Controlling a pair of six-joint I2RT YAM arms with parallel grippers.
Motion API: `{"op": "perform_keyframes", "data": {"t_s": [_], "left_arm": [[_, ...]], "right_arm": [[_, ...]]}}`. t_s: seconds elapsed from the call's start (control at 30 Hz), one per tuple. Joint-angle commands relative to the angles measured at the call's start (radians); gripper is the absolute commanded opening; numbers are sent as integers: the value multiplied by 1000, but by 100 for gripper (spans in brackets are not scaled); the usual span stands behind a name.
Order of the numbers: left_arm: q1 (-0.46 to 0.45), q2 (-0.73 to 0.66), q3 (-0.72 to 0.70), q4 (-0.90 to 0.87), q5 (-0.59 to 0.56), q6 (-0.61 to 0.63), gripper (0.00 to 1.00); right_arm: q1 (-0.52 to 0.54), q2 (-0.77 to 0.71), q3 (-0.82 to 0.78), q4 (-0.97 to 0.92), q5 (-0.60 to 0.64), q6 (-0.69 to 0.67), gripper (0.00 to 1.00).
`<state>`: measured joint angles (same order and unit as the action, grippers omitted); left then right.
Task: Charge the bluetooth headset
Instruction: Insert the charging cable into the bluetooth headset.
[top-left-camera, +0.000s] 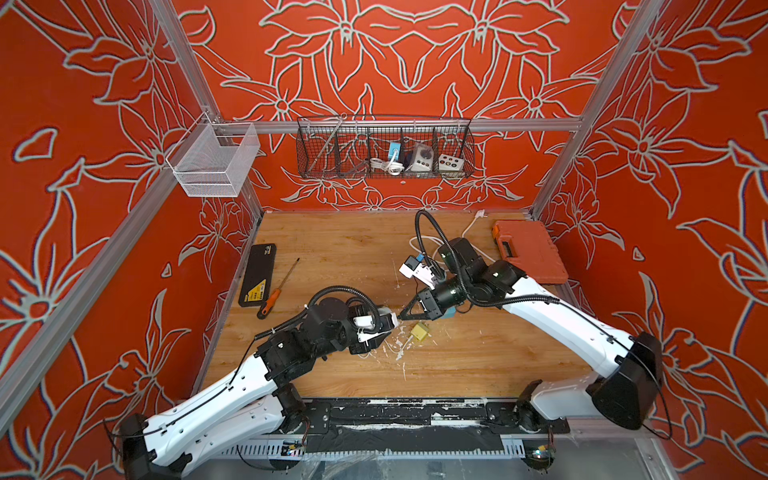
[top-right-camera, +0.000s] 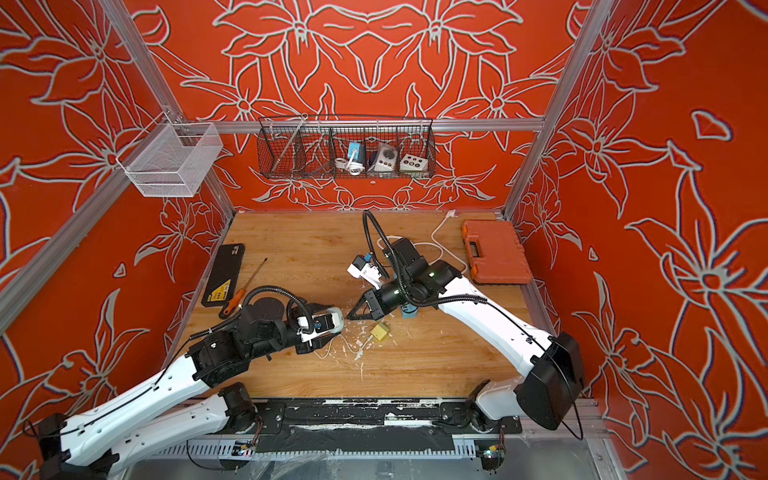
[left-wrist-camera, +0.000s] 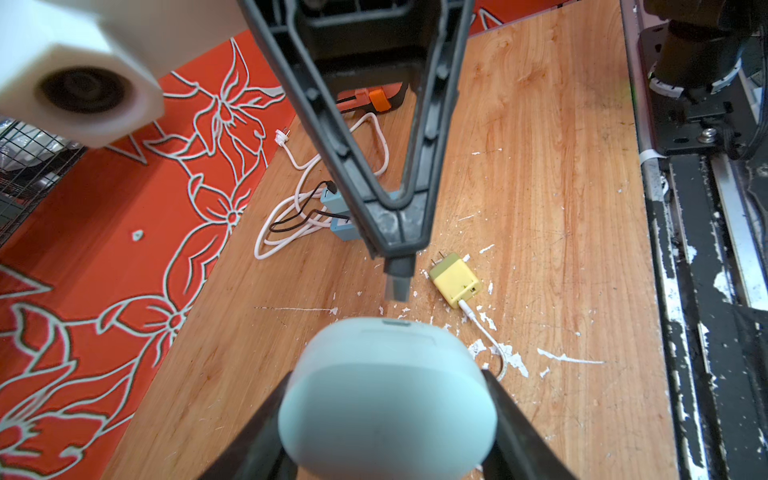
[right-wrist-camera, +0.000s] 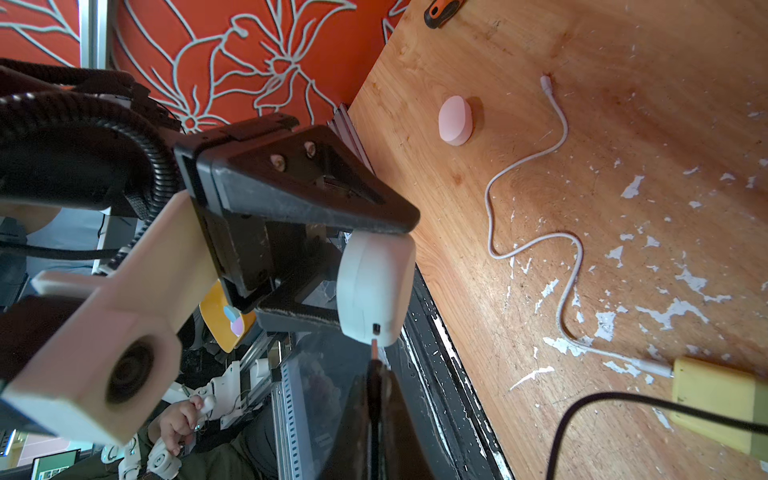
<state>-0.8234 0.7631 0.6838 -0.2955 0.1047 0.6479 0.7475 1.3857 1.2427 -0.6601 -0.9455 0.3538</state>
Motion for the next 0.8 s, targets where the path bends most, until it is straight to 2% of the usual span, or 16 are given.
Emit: {"op": "perform_keyframes", "data": {"t_s": [0.0,0.77], "left_arm": [[-10,-10,-10,33,-1,21,42],[-29,-11,-9,45,-20,21,39]], "right_arm": [[10,10,16,18,-31,5,3],[39,45,12,16,-11,12,3]]}}
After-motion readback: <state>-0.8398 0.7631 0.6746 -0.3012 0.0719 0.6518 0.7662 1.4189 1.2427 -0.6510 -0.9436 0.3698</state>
